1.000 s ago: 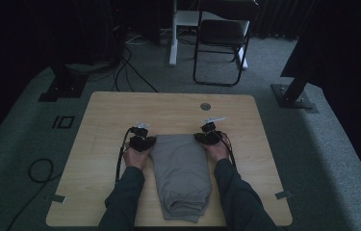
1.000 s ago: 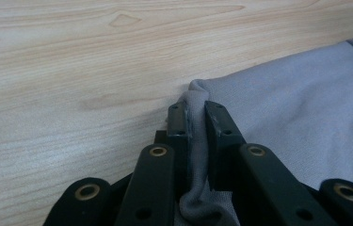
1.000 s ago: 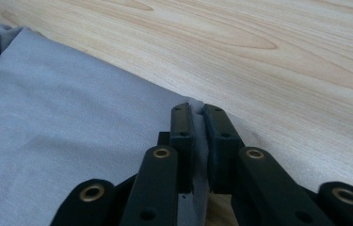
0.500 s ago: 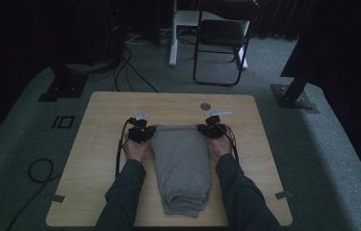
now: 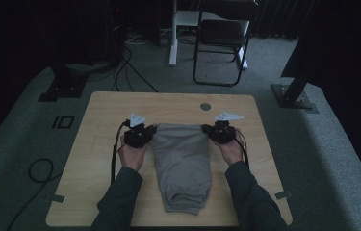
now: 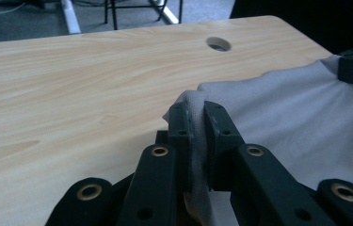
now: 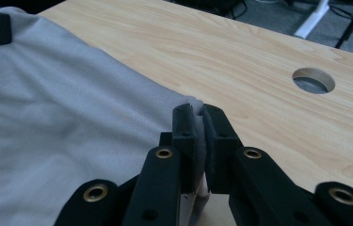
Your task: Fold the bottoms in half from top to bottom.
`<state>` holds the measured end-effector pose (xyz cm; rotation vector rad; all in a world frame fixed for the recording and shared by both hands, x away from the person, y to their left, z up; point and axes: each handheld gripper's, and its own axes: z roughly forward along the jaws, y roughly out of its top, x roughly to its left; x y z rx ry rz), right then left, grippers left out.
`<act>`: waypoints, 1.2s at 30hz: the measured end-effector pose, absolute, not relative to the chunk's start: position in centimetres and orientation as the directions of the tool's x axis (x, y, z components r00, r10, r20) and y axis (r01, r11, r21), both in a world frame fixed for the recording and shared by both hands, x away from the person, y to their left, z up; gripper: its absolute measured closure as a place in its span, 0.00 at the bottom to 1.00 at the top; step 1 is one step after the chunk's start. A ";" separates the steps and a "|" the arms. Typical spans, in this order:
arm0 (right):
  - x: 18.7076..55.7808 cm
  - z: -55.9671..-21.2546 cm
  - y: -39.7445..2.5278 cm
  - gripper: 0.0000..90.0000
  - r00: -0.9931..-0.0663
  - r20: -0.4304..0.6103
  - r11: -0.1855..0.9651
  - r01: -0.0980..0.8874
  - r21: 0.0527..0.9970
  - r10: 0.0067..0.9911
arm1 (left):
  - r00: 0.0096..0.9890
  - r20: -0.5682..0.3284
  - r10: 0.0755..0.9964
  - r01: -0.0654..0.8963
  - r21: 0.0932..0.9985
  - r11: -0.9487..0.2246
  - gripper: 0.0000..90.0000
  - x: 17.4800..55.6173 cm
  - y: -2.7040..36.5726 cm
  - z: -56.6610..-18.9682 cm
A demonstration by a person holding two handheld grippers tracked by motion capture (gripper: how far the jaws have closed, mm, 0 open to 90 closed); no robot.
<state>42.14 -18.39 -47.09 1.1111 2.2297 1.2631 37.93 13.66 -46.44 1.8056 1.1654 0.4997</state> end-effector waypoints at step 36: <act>40.0 -54.5 -17.4 0.93 -0.636 0.047 0.412 0.552 0.725 0.770 | 0.441 -0.101 0.892 0.639 0.733 -0.233 0.93 37.6 12.3 -54.6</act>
